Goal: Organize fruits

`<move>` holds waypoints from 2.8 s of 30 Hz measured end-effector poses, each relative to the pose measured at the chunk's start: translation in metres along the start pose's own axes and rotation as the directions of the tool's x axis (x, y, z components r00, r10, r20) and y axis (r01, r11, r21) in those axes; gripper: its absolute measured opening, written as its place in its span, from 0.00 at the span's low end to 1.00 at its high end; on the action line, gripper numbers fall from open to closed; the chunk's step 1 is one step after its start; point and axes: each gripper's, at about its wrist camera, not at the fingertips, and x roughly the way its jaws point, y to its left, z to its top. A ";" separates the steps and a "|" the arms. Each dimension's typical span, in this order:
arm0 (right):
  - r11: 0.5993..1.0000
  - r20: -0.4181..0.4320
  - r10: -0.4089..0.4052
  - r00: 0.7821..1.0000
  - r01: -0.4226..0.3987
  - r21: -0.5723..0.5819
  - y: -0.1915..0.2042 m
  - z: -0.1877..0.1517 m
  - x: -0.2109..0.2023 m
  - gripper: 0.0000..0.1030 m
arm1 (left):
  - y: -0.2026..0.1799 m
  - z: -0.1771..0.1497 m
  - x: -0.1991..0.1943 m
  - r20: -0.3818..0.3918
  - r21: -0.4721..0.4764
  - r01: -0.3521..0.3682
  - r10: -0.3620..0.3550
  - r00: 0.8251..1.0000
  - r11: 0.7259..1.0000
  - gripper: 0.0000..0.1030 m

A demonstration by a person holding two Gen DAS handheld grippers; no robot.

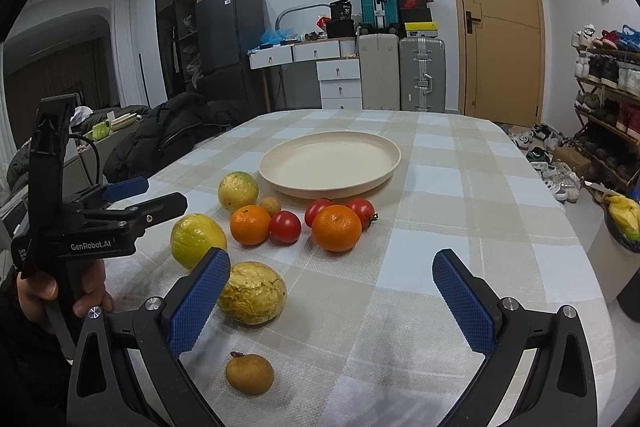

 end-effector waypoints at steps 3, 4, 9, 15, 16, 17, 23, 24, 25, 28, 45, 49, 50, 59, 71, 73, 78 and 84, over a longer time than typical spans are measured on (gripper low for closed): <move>1.000 -0.031 0.016 0.999 -0.016 0.009 0.000 -0.001 0.002 1.00 | -0.001 -0.001 -0.004 0.003 -0.003 0.021 -0.021 1.000 1.000 0.99; 1.000 -0.049 0.029 0.998 -0.028 0.012 0.001 -0.003 0.005 1.00 | -0.001 -0.002 -0.006 0.004 -0.004 0.030 -0.030 1.000 1.000 0.99; 0.998 -0.099 0.063 0.993 -0.064 -0.005 0.007 -0.012 0.010 1.00 | -0.008 -0.008 -0.011 0.002 0.018 0.051 -0.051 0.999 0.999 0.99; 0.997 -0.139 0.057 0.989 -0.063 -0.036 0.015 -0.023 0.008 1.00 | -0.014 -0.015 -0.016 0.001 0.042 0.066 -0.066 0.998 0.997 0.99; 0.997 -0.150 0.061 0.987 -0.068 -0.043 0.016 -0.025 0.008 1.00 | -0.014 -0.016 -0.017 0.008 0.039 0.072 -0.072 0.997 0.997 0.99; 0.996 -0.156 0.064 0.986 -0.073 -0.051 0.018 -0.026 0.007 1.00 | -0.014 -0.016 -0.017 0.005 0.039 0.074 -0.074 0.997 0.997 0.99; 0.993 -0.182 0.090 0.979 -0.102 -0.058 0.025 -0.037 0.003 0.97 | -0.013 -0.016 -0.015 -0.026 0.035 0.088 -0.087 0.996 0.995 0.99; 0.992 -0.188 0.094 0.978 -0.107 -0.061 0.027 -0.039 0.002 0.92 | -0.013 -0.016 -0.015 -0.028 0.036 0.086 -0.085 0.996 0.996 0.99; 0.992 -0.195 0.100 0.976 -0.113 -0.061 0.026 -0.039 0.002 0.85 | -0.013 -0.016 -0.014 -0.034 0.036 0.088 -0.087 0.996 0.995 0.99; 0.990 -0.222 0.108 0.969 -0.125 -0.062 0.029 -0.045 0.003 0.74 | -0.014 -0.017 -0.013 -0.043 0.048 0.087 -0.084 0.995 0.995 0.99; 0.981 -0.220 0.162 0.962 -0.181 -0.072 0.034 -0.048 -0.005 0.28 | -0.019 -0.021 -0.002 -0.096 0.071 0.115 -0.108 0.990 0.991 0.99; 0.986 -0.188 0.144 0.972 -0.157 -0.056 0.031 -0.045 -0.007 0.28 | -0.019 -0.022 0.002 -0.107 0.067 0.128 -0.120 0.987 0.990 0.99; 0.987 -0.183 0.140 0.973 -0.152 -0.053 0.030 -0.044 -0.006 0.28 | -0.020 -0.022 0.003 -0.110 0.067 0.128 -0.120 0.987 0.990 0.99; 0.994 -0.169 0.103 0.980 -0.107 -0.018 0.022 -0.039 -0.001 0.28 | -0.026 -0.023 0.015 -0.143 0.079 0.124 -0.112 0.983 0.989 0.93; 0.995 -0.165 0.101 0.981 -0.102 0.007 0.017 -0.040 -0.001 0.28 | -0.032 -0.024 0.026 -0.166 0.064 0.166 -0.153 0.974 0.984 0.64; 0.995 -0.164 0.101 0.981 -0.101 0.009 0.016 -0.040 -0.001 0.28 | -0.034 -0.024 0.025 -0.168 0.059 0.198 -0.185 0.968 0.979 0.51; 0.995 -0.159 0.103 0.982 -0.101 0.020 0.015 -0.040 -0.001 0.28 | -0.036 -0.024 0.024 -0.169 0.069 0.198 -0.184 0.968 0.978 0.51; 0.995 -0.155 0.102 0.983 -0.101 0.019 0.014 -0.040 0.000 0.28 | -0.030 -0.023 0.022 -0.157 0.045 0.211 -0.202 0.967 0.976 0.51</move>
